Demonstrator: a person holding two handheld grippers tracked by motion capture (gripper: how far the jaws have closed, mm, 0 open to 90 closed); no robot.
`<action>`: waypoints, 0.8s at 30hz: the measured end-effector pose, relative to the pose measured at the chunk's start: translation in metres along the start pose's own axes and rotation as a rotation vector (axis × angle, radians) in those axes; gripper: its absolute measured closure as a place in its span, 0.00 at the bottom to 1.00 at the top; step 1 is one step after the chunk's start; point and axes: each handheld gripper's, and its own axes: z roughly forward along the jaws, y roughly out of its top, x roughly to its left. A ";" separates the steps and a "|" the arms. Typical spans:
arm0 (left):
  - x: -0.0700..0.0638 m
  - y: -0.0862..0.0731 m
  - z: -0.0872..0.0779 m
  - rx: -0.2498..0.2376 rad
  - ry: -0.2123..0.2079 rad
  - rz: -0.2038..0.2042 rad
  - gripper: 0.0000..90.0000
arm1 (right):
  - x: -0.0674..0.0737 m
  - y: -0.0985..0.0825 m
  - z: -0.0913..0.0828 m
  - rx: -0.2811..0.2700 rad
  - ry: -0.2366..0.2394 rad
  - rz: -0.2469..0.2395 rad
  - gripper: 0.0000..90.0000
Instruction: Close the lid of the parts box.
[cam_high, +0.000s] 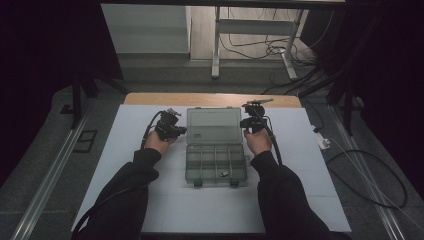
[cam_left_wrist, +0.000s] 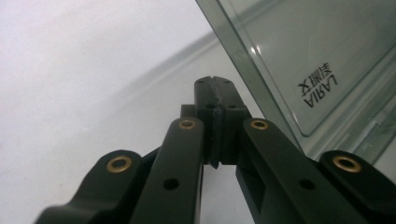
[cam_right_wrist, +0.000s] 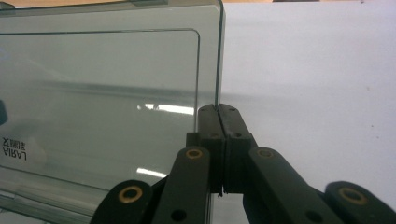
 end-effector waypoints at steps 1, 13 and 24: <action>0.000 0.001 0.001 0.000 0.001 0.006 0.99 | 0.000 -0.001 -0.001 -0.006 -0.002 -0.001 0.98; -0.006 0.010 0.005 -0.031 0.001 0.034 0.99 | 0.001 -0.008 -0.013 -0.055 0.001 -0.011 0.98; -0.008 0.015 -0.004 -0.087 -0.025 0.026 0.99 | 0.003 -0.014 -0.026 -0.089 -0.003 -0.041 0.97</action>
